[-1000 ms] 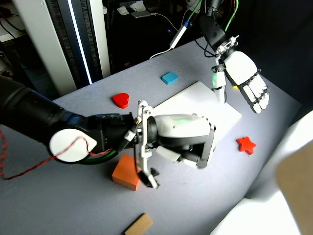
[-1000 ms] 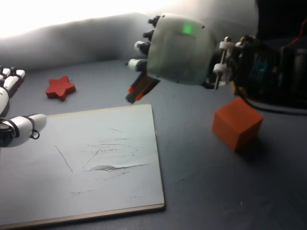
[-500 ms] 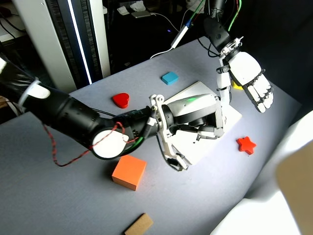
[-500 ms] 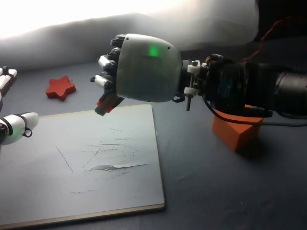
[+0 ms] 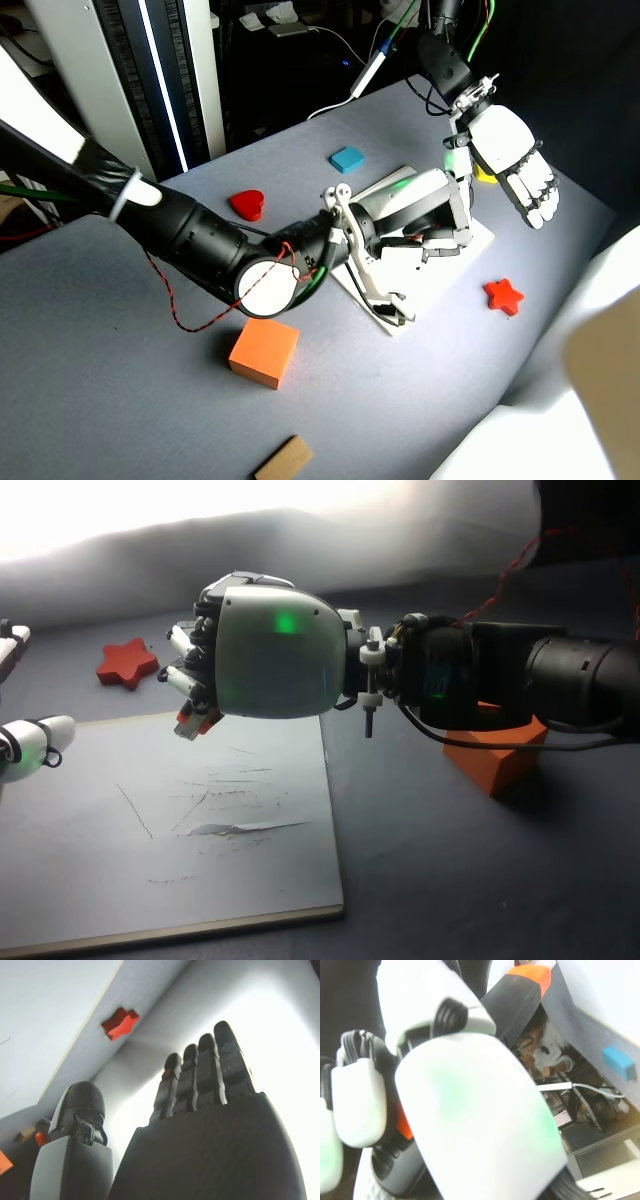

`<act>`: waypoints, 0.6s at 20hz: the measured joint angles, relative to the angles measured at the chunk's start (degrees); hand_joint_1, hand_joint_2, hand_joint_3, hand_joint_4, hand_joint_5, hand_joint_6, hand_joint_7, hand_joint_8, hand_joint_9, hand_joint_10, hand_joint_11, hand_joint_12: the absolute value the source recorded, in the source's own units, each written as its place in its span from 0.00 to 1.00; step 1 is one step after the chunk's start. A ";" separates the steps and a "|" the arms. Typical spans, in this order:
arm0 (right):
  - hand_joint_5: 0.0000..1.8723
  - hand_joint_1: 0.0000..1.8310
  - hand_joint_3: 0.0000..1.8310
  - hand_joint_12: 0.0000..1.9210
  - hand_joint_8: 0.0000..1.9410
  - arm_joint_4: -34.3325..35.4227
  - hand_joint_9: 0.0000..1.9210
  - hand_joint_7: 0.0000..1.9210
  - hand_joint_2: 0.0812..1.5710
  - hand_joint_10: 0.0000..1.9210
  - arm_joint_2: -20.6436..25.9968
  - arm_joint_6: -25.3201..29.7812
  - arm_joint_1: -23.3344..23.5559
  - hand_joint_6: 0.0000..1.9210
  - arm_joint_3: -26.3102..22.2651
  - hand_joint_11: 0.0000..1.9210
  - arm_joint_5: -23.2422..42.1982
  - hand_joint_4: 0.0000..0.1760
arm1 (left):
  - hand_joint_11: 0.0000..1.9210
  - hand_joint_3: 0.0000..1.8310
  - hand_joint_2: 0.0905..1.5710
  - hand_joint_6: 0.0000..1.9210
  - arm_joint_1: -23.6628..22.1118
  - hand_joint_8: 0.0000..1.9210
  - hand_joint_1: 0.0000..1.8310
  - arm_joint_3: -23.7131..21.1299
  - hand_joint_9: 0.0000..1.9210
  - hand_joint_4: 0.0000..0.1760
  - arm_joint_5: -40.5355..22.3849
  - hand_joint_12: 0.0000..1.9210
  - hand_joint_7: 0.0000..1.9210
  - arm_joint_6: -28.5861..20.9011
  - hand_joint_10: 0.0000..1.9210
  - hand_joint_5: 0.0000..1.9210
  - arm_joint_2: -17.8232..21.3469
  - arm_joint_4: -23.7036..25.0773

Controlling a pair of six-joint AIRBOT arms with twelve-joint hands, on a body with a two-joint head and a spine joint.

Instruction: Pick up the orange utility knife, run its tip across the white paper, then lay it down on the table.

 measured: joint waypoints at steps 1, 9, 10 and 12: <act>0.79 0.84 0.00 1.00 1.00 -0.31 0.90 0.86 0.86 1.00 -0.57 -0.02 -0.09 1.00 1.20 0.92 0.61 1.00 | 0.00 0.00 0.83 0.00 0.00 0.00 0.08 0.00 0.01 0.07 0.02 0.17 0.00 0.04 0.00 0.00 0.00 0.04; 0.79 0.84 0.00 1.00 1.00 -4.68 0.90 0.86 0.86 1.00 -7.67 1.51 -0.37 1.00 12.83 0.92 5.70 1.00 | 0.00 0.00 0.83 0.00 0.59 0.00 0.08 -0.52 0.03 0.07 0.13 0.17 0.00 0.11 0.00 0.00 0.00 0.07; 0.79 0.85 0.00 1.00 1.00 -5.27 0.90 0.86 0.86 1.00 -8.46 1.81 -0.37 1.00 14.78 0.92 6.51 1.00 | 0.00 0.00 0.84 0.00 0.59 0.00 0.08 -0.52 0.02 0.05 0.04 0.15 0.00 0.11 0.00 0.00 0.00 0.04; 0.77 0.85 0.00 1.00 1.00 -6.29 0.89 0.85 0.85 1.00 -9.09 2.05 -0.57 1.00 17.09 0.91 7.23 1.00 | 0.00 0.00 0.83 0.00 0.59 0.00 0.08 -0.90 0.01 0.07 -0.04 0.15 0.00 0.11 0.00 0.00 0.00 0.00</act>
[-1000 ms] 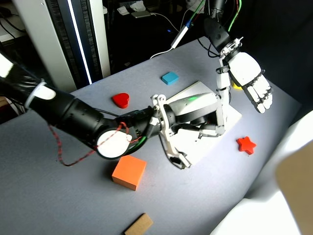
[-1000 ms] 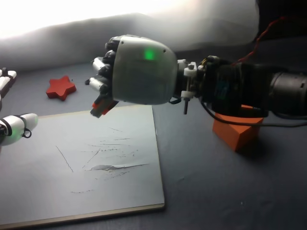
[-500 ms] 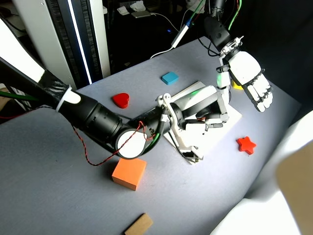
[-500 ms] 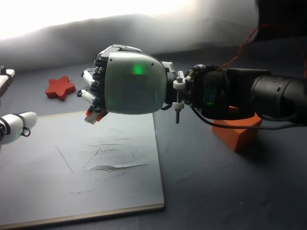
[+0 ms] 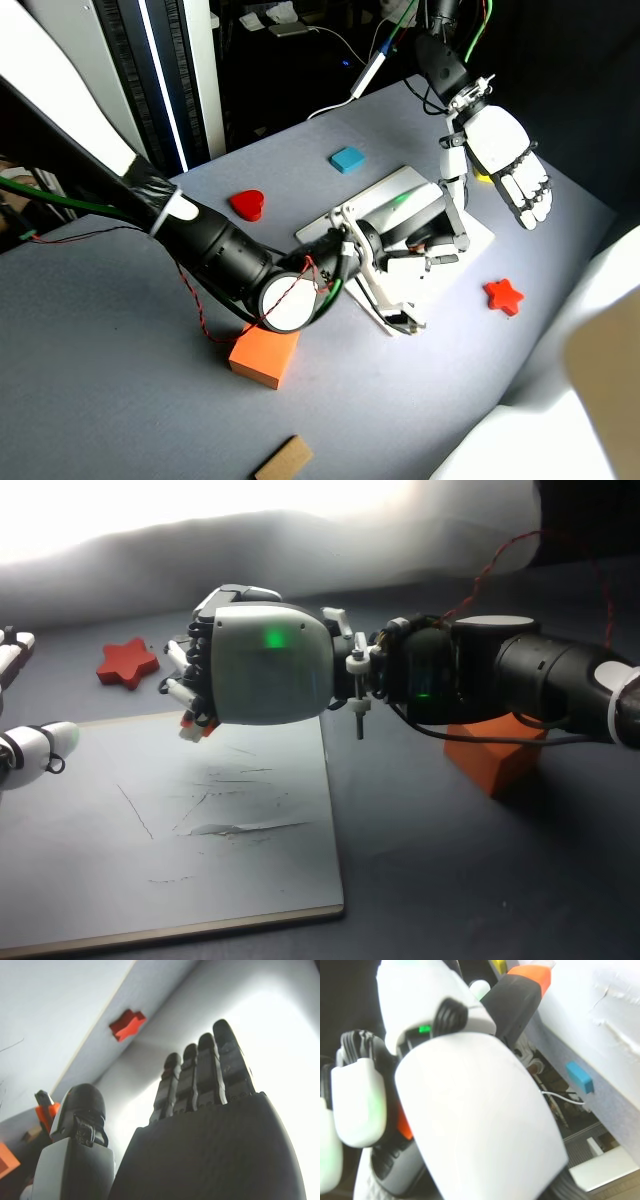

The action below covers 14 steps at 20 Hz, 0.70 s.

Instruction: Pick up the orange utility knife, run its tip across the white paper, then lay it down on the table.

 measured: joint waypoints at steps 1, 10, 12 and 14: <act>0.78 0.84 0.00 1.00 1.00 0.07 0.90 0.86 0.86 1.00 -0.07 -0.02 -0.22 1.00 0.26 0.91 0.09 1.00 | 0.00 0.00 0.83 0.00 0.00 0.00 0.07 -0.15 0.01 0.06 0.15 0.14 0.00 -0.02 0.00 0.00 0.00 0.04; 0.79 0.85 0.00 1.00 1.00 -2.78 0.90 0.85 0.85 1.00 -1.44 0.15 -1.27 1.00 3.43 0.92 2.80 1.00 | 0.00 0.00 0.84 0.00 0.00 0.00 0.07 -0.20 0.00 0.08 0.07 0.09 0.00 0.04 0.00 0.00 0.00 0.04; 0.79 0.84 0.00 1.00 1.00 -4.13 0.90 0.86 0.85 1.00 -0.76 0.83 -1.27 1.00 3.43 0.92 4.24 1.00 | 0.00 0.00 0.84 0.00 0.00 0.00 0.08 -0.20 0.00 0.08 0.04 0.11 0.00 0.04 0.00 0.00 0.00 0.02; 0.79 0.84 0.00 1.00 1.00 -4.76 0.90 0.86 0.85 1.00 -0.04 1.11 -1.62 1.00 3.43 0.92 6.03 1.00 | 0.00 0.00 0.84 0.00 0.00 0.00 0.07 -0.20 0.00 0.06 0.04 0.10 0.00 0.09 0.00 0.00 0.00 0.02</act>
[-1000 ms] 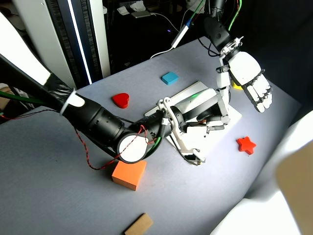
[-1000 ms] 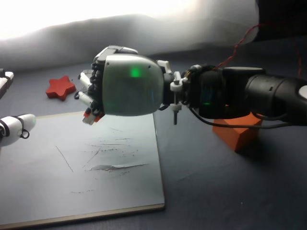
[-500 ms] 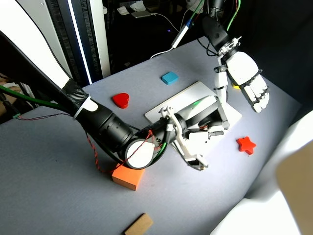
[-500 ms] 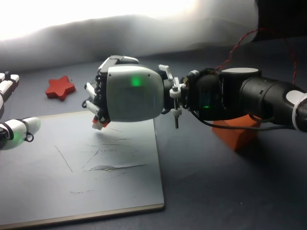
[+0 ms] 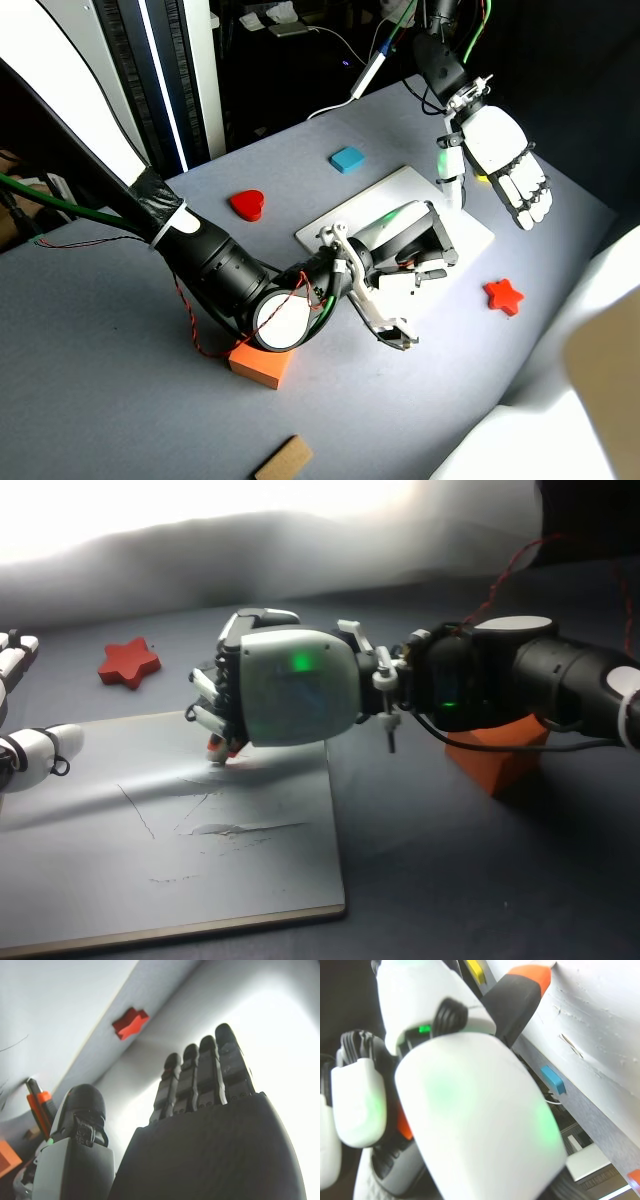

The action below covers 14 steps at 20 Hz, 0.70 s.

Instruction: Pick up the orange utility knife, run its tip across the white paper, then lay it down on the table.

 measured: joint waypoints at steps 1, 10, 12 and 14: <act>0.79 0.84 0.00 1.00 1.00 -0.09 0.90 0.85 0.85 1.00 0.24 0.28 0.00 1.00 0.00 0.91 0.31 1.00 | 0.00 0.00 0.84 0.00 0.00 0.00 0.07 0.00 0.00 0.06 0.00 0.09 0.00 0.11 0.00 0.00 0.00 -0.02; 0.78 0.85 0.00 1.00 1.00 1.46 0.89 0.85 0.85 1.00 1.46 2.78 0.07 1.00 0.00 0.91 -0.20 1.00 | 0.00 0.00 0.83 0.00 -0.13 0.00 0.07 0.00 0.01 0.07 -0.02 0.13 0.00 0.17 0.00 0.00 0.00 -0.02; 0.78 0.84 0.00 1.00 1.00 2.25 0.89 0.85 0.85 1.00 1.29 3.23 0.85 1.00 0.04 0.91 -1.53 1.00 | 0.00 0.00 0.84 0.00 -0.13 0.00 0.06 0.00 0.01 0.05 -0.02 0.14 0.00 0.17 0.00 0.00 0.00 -0.02; 0.78 0.85 0.00 1.00 1.00 4.98 0.89 0.85 0.85 1.00 1.01 3.58 1.90 1.00 0.13 0.91 -1.68 1.00 | 0.00 0.00 0.84 0.00 -0.13 0.00 0.06 -0.02 0.01 0.05 -0.04 0.13 0.00 0.17 0.00 0.00 0.00 0.02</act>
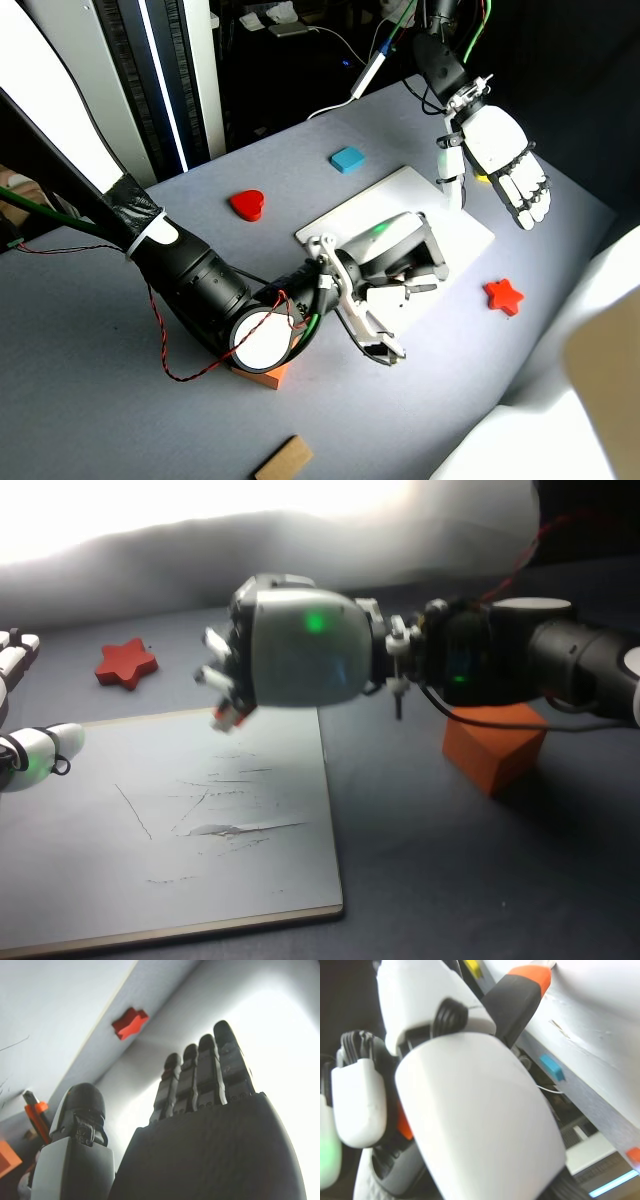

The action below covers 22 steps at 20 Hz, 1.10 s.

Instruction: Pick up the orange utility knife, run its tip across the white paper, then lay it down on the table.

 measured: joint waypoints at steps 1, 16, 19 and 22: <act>0.78 0.85 0.00 1.00 1.00 0.87 0.89 0.85 0.85 1.00 -0.07 0.17 0.44 1.00 -0.02 0.91 0.13 1.00 | 0.00 0.00 0.84 0.00 0.00 0.00 0.06 0.00 0.00 0.06 0.02 0.13 0.00 0.00 0.00 0.00 0.00 0.00; 0.78 0.85 0.00 1.00 1.00 38.80 0.89 0.85 0.85 1.00 26.67 -3.58 -0.07 1.00 -50.90 0.91 -28.59 1.00 | 0.00 0.00 0.83 0.00 -6.21 0.00 0.08 -7.74 0.01 0.06 0.92 0.11 0.00 5.46 0.00 0.00 -1.38 0.66; 0.78 0.85 0.00 1.00 1.00 48.54 0.89 0.85 0.85 1.00 30.93 -6.45 -0.07 1.00 -58.07 0.91 -34.14 1.00 | 0.00 0.00 0.83 0.00 -6.80 0.00 0.08 -10.69 0.01 0.04 0.87 0.13 0.00 6.21 0.00 0.00 -1.40 0.46; 0.78 0.85 0.00 1.00 1.00 60.43 0.89 0.85 0.85 1.00 34.42 -10.80 -0.02 1.00 -65.37 0.90 -38.58 1.00 | 0.00 0.00 0.83 0.00 -7.04 0.00 0.09 -12.87 0.02 0.03 0.85 0.12 0.00 6.43 0.00 0.00 -1.60 0.61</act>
